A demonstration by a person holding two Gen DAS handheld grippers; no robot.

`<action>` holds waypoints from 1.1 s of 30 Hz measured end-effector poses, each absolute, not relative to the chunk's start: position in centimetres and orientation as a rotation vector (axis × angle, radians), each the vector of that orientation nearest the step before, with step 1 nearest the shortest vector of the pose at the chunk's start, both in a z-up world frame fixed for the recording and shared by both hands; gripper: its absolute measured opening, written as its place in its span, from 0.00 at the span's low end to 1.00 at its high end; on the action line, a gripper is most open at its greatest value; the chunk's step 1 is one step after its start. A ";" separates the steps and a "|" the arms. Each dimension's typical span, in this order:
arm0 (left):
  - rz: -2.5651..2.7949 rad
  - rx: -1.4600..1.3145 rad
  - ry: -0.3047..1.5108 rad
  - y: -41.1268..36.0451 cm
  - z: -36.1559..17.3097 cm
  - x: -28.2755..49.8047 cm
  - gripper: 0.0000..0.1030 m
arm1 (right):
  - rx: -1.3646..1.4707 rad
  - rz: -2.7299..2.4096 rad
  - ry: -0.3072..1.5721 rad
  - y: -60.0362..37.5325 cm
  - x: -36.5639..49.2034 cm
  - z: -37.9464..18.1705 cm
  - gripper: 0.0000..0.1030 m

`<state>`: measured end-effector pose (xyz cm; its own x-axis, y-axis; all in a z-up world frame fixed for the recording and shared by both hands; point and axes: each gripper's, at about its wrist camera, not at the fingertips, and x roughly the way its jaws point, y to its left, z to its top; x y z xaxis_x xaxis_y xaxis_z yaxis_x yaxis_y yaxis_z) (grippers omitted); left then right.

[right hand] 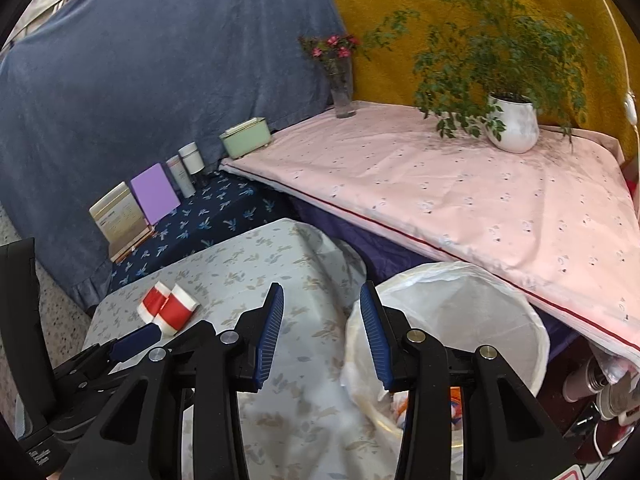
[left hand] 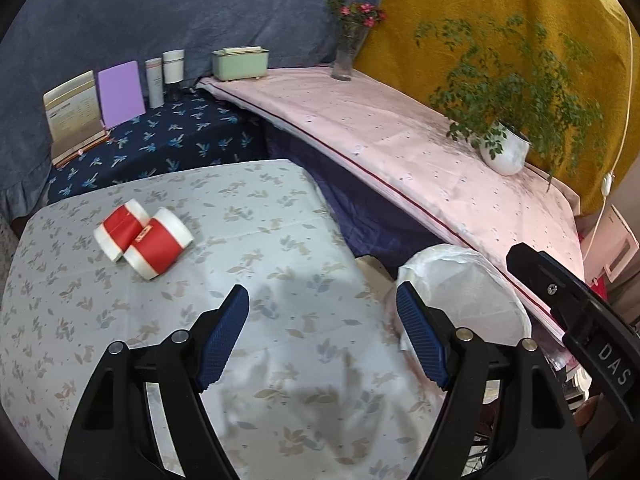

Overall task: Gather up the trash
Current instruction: 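Move both open grippers to the two red-and-white paper cups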

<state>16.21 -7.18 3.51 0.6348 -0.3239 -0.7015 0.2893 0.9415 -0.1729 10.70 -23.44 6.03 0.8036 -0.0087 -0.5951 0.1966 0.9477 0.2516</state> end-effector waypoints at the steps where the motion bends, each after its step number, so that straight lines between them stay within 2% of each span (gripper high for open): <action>1: -0.343 -0.050 0.811 -6.6 3.5 16.3 0.70 | 0.305 -0.103 0.634 -22.8 10.9 6.0 0.38; 18: -0.159 -0.109 0.800 5.7 2.2 18.6 0.70 | 0.227 0.056 0.703 -11.8 15.6 4.7 0.38; 21: -0.126 -0.096 0.796 7.7 1.8 19.0 0.70 | 0.225 0.084 0.717 -9.9 16.4 4.2 0.46; 30: -0.068 -0.034 0.811 12.4 0.0 21.4 0.70 | 0.247 0.152 0.792 -5.1 20.0 1.2 0.54; 33: -0.050 -0.024 0.817 13.8 -0.8 22.5 0.77 | 0.276 0.165 0.825 -4.0 21.6 -0.3 0.57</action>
<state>22.54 13.84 -0.75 0.6831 -0.0542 -0.7283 0.0356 0.9985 -0.0409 21.65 -4.03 -0.31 0.6684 0.2507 -0.7003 -0.0373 0.9516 0.3050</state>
